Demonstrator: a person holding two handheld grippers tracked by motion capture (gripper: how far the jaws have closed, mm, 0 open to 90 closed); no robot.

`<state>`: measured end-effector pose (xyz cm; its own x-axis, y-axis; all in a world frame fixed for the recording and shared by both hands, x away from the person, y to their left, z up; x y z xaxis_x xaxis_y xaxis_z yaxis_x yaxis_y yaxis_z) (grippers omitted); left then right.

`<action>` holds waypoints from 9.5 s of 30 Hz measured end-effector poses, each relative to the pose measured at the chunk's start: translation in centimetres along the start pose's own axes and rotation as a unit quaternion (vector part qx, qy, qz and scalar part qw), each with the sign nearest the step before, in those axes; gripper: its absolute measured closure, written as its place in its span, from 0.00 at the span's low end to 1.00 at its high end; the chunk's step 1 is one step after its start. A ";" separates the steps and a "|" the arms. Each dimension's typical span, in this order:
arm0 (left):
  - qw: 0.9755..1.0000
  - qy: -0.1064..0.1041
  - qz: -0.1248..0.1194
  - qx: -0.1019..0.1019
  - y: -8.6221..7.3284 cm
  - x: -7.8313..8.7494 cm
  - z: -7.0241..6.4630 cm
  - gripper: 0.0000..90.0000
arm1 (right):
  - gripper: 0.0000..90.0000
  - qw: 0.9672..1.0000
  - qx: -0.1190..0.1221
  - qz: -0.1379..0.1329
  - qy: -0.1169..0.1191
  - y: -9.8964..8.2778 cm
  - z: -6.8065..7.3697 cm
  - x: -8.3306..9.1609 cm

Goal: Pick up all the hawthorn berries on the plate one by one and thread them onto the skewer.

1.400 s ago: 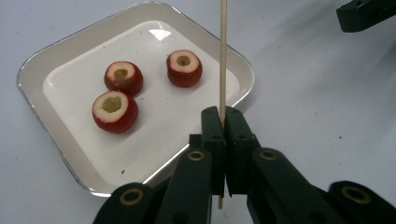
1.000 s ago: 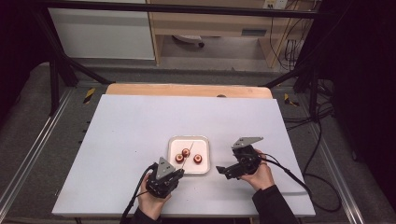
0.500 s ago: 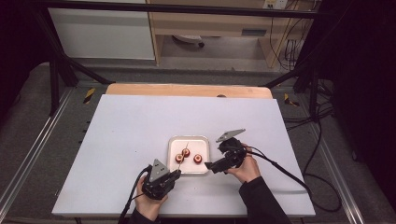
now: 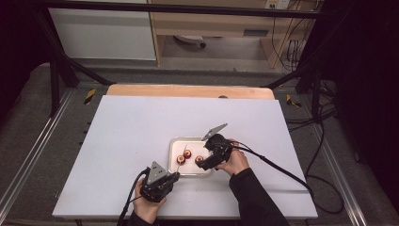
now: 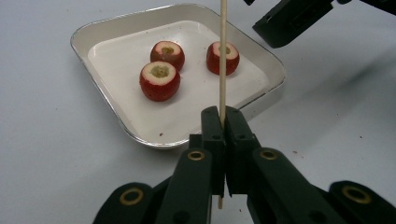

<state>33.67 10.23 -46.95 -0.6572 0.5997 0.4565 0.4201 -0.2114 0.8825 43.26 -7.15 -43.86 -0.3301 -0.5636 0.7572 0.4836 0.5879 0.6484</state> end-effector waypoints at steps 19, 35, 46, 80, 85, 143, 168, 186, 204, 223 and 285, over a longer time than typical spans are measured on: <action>1.000 -0.006 0.007 -0.004 -0.2 0.0 0.0 0.98 | 0.54 0.993 0.072 0.083 0.036 0.3 -0.2 -3.3; 1.000 -0.007 0.010 -0.003 -0.2 -0.1 0.1 0.98 | 0.66 0.991 0.090 0.086 0.041 0.2 -0.3 -3.7; 1.000 -0.010 0.007 -0.005 -0.2 0.0 -0.1 0.98 | 0.66 0.995 0.050 0.073 0.037 0.5 -0.3 -3.4; 0.999 -0.028 -0.034 0.023 0.8 -0.6 -2.5 0.98 | 0.67 0.914 -0.192 -0.352 0.062 3.6 0.4 6.6; 0.998 -0.026 -0.043 0.040 1.3 -0.7 -2.8 0.98 | 0.67 0.901 -0.197 -0.381 0.071 3.9 0.9 6.7; 0.995 -0.006 -0.045 0.092 2.0 -1.5 -2.9 0.98 | 0.67 0.891 -0.194 -0.401 0.085 2.7 2.5 4.4; 0.994 0.016 -0.054 0.088 2.6 -1.3 -1.7 0.99 | 0.67 0.919 -0.184 -0.326 0.125 0.2 5.0 1.2; 0.996 0.018 -0.046 0.070 2.3 -1.0 -0.6 0.98 | 0.60 0.928 -0.159 -0.320 0.108 -0.2 5.1 0.9; 0.998 0.030 -0.022 0.046 0.7 1.1 1.9 0.98 | 0.16 0.983 -0.065 -0.168 0.034 -0.7 0.6 1.1; 0.999 0.030 -0.017 0.040 0.3 2.1 2.8 0.98 | 0.15 0.998 0.021 -0.060 -0.002 1.8 0.1 -0.9; 0.999 0.022 -0.011 0.047 -0.2 2.2 3.2 0.98 | 0.68 0.995 -0.085 0.055 0.000 3.6 0.0 -6.9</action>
<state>34.13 14.08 -46.51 -0.6928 0.5690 0.4431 0.4605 -0.1237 0.8790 47.30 -1.13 -46.74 -0.2684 -0.5010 0.8228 0.6464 0.5396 0.5394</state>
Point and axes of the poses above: each handheld gripper's, and its own axes: x roughly backward along the jaws, y roughly out of its top, z roughly to its left, the point moved 5 cm from there along -x, roughly forward along the jaws, and after that the axes turned 6 degrees about -z, right-handed, at the moved point
